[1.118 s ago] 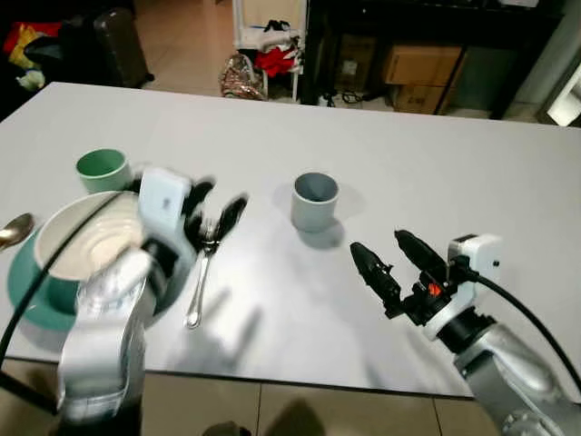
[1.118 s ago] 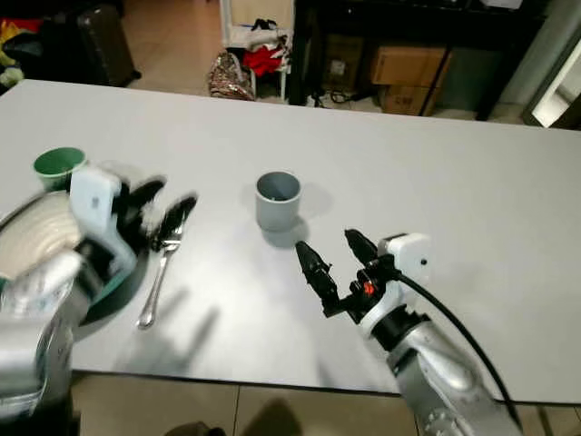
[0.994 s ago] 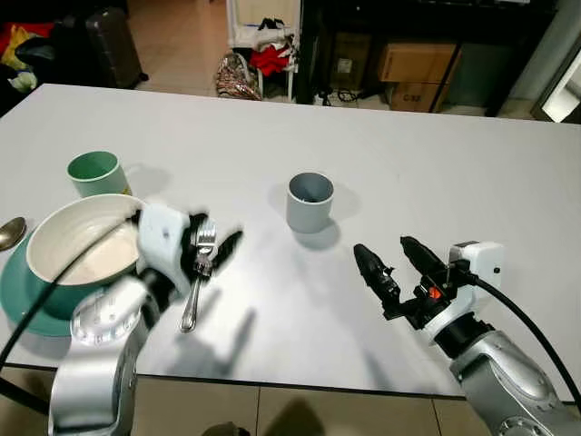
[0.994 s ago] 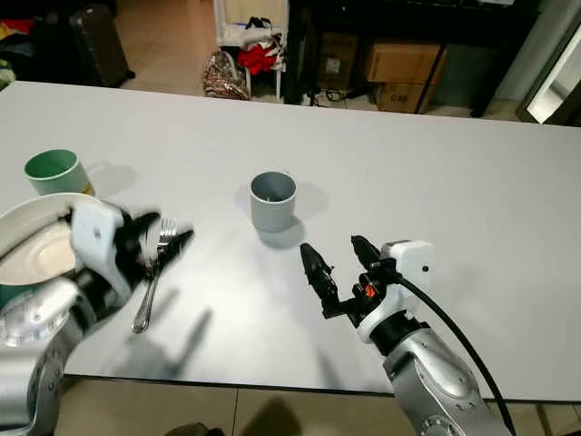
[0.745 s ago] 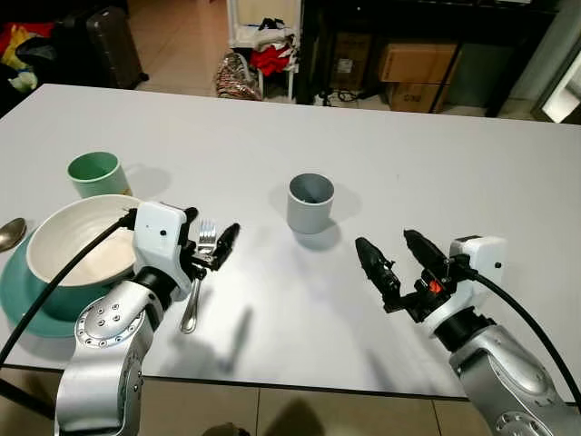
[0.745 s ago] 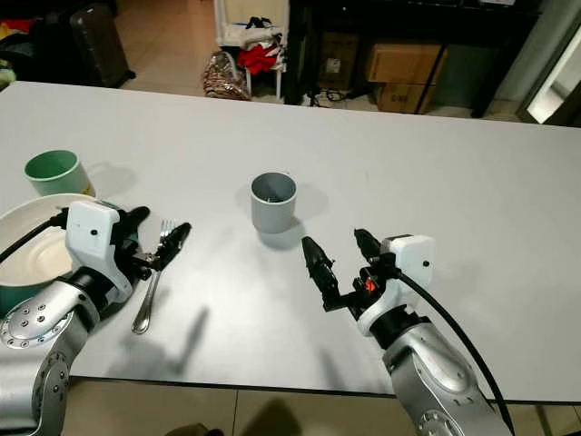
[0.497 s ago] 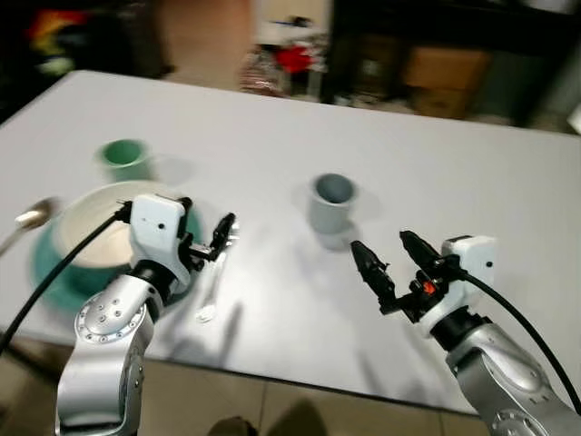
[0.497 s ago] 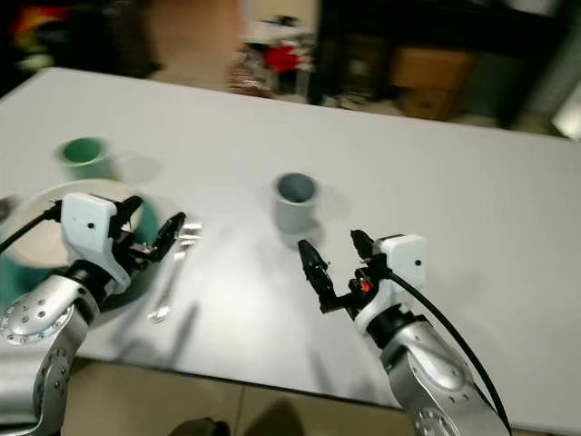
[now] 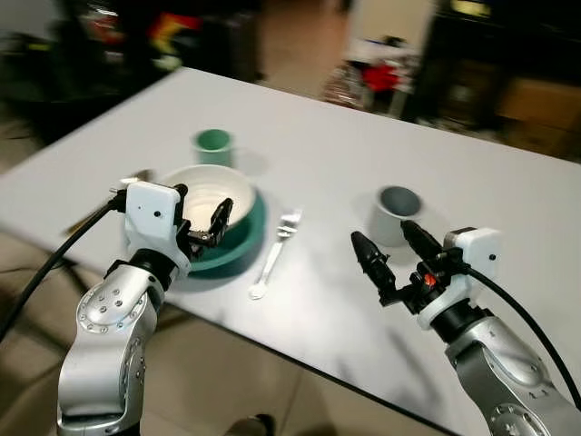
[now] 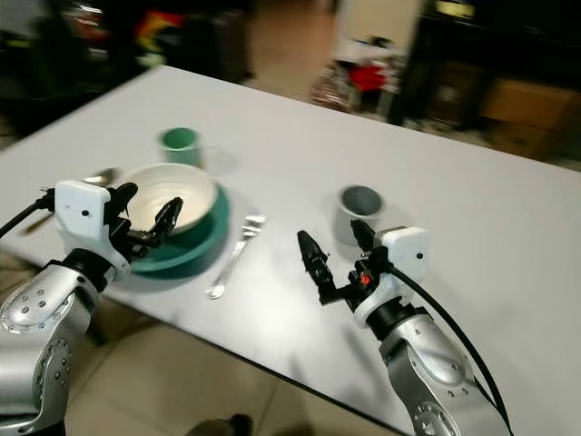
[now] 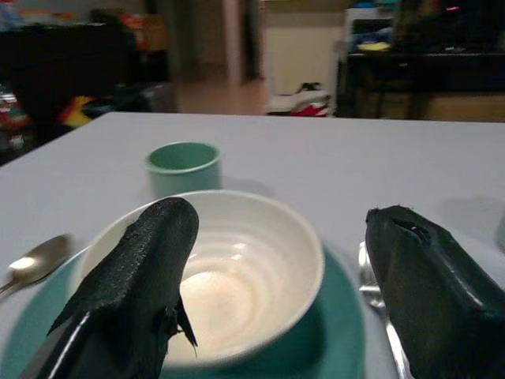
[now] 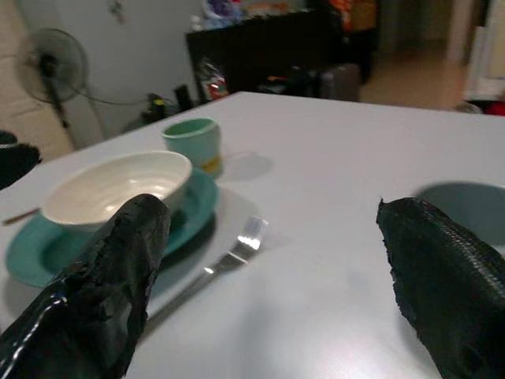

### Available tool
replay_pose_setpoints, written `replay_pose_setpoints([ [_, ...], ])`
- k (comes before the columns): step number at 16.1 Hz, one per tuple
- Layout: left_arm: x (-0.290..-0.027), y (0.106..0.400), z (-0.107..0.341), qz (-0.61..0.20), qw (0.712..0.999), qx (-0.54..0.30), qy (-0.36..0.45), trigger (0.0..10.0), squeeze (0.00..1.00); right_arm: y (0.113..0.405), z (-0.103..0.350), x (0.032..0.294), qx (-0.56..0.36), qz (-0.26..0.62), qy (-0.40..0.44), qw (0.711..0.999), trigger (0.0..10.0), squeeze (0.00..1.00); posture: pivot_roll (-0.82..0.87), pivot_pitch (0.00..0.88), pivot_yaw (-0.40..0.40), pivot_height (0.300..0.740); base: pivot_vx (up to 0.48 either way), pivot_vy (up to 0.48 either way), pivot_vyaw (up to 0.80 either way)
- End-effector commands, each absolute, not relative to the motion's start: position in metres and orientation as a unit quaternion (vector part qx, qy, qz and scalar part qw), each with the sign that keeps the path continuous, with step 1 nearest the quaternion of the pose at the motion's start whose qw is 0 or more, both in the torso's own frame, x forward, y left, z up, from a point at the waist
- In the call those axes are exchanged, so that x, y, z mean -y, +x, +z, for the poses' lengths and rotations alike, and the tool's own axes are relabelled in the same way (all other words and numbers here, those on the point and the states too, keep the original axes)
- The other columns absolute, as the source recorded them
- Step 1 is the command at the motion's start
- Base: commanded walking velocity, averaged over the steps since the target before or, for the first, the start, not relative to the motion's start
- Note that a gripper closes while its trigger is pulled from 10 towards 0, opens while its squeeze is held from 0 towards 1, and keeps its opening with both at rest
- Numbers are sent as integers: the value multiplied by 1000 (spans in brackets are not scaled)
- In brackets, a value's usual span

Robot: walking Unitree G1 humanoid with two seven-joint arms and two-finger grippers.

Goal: Setting the table

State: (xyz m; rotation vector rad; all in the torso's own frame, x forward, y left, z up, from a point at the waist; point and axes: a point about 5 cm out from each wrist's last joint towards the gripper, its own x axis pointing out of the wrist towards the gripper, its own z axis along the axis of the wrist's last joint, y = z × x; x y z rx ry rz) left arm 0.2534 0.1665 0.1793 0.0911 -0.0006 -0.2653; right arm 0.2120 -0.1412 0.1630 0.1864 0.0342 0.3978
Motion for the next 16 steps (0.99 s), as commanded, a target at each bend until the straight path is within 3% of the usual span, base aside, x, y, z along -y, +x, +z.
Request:
replay_pose_setpoints([
  [1,-163,253,179,-138,989,0,45,10000,0,216,162,145,-16,177,73,981,10000,1000,60,0,-21,740,0,0,800],
  [4,-162,256,182,-139,989,6,50,10000,0,220,166,152,3,177,32,984,10000,1000,67,0,-18,740,0,0,800],
  [11,-172,259,181,-129,989,3,67,10000,0,221,180,171,39,157,66,985,10000,1000,70,0,-15,740,0,0,799],
  [16,-166,258,177,-142,988,-7,63,10000,0,221,160,159,-16,142,95,985,10000,1000,69,0,-19,740,0,0,796],
])
